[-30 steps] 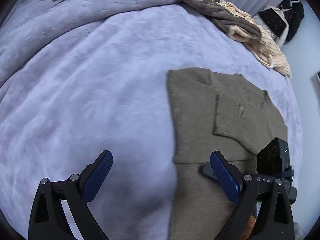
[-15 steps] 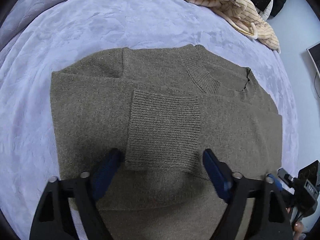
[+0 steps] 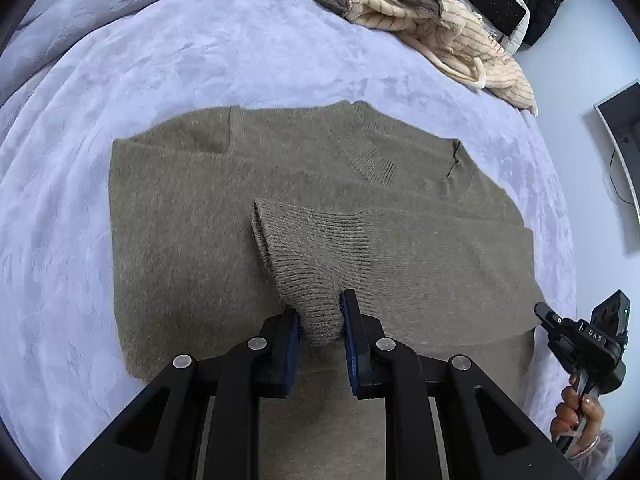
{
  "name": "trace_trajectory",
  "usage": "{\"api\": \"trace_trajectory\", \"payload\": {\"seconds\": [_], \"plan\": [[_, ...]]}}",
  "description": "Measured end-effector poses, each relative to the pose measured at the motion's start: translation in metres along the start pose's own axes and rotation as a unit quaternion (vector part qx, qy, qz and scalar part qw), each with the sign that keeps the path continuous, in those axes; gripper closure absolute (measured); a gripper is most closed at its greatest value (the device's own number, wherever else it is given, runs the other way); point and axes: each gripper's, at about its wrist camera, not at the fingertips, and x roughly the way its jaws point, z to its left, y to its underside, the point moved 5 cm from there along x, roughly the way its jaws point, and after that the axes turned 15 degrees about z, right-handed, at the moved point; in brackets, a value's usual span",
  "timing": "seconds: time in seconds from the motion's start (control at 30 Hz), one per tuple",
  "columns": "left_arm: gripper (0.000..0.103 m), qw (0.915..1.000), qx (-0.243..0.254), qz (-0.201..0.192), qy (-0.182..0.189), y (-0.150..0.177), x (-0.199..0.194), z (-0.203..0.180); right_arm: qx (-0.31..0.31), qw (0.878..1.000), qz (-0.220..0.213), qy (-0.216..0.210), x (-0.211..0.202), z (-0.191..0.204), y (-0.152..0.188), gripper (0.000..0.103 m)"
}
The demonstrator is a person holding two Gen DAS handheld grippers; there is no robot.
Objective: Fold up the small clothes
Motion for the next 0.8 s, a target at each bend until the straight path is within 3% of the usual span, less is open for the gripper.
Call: {"api": "trace_trajectory", "payload": {"seconds": [0.1,0.17,0.3,0.4,0.43,0.5,0.53,0.6,0.63,0.67,0.7,0.73,0.8], "plan": [[0.082,0.9993,-0.015,0.019,-0.027,0.008,0.019,0.019,0.009,0.999,0.033,0.027,0.021,-0.028,-0.001,0.096],[0.082,0.9996,-0.02,0.011,-0.018,0.011,0.014,0.024,0.03,0.999,0.039,-0.008,0.027,-0.04,0.001,0.098],[0.082,0.9943,-0.018,-0.007,-0.105,0.013,-0.003,0.038,0.037,0.999,0.037,-0.014,0.022,-0.039,0.006,0.094],[0.082,0.9916,-0.033,-0.004,-0.125,0.02,-0.014,0.051,0.038,0.998,0.039,0.005,0.012,-0.035,0.013,0.089],[0.082,0.9906,-0.034,-0.011,-0.132,0.022,-0.019,0.052,0.034,0.999,0.036,0.015,0.007,-0.031,0.015,0.085],[0.082,0.9881,-0.031,-0.022,-0.149,0.026,-0.026,0.048,0.022,0.999,0.024,0.033,-0.004,-0.026,0.017,0.063],[0.082,0.9863,-0.03,-0.026,-0.16,0.028,-0.029,0.048,0.017,0.999,0.02,0.034,-0.01,-0.027,0.018,0.048],[0.08,0.9846,-0.023,-0.023,-0.172,0.029,-0.027,0.042,0.018,0.999,0.022,0.031,-0.012,-0.03,0.014,0.046],[0.074,0.9844,-0.019,-0.019,-0.174,0.03,-0.024,0.038,0.025,0.999,0.025,0.02,-0.01,-0.032,0.011,0.046],[0.04,0.9842,-0.017,-0.017,-0.176,0.03,-0.021,0.034,0.032,0.999,0.026,0.003,-0.007,-0.033,0.006,0.046],[0.013,0.9839,-0.018,-0.021,-0.176,0.032,-0.021,0.032,0.038,0.999,0.029,-0.01,-0.002,-0.034,0.003,0.046],[0.012,0.9836,-0.016,-0.033,-0.177,0.035,-0.024,0.03,0.048,0.998,0.034,-0.016,0.004,-0.037,-0.002,0.047],[0.012,0.9846,-0.007,-0.031,-0.172,0.037,-0.022,0.023,0.073,0.997,0.041,0.003,0.012,-0.043,-0.005,0.076]]}}
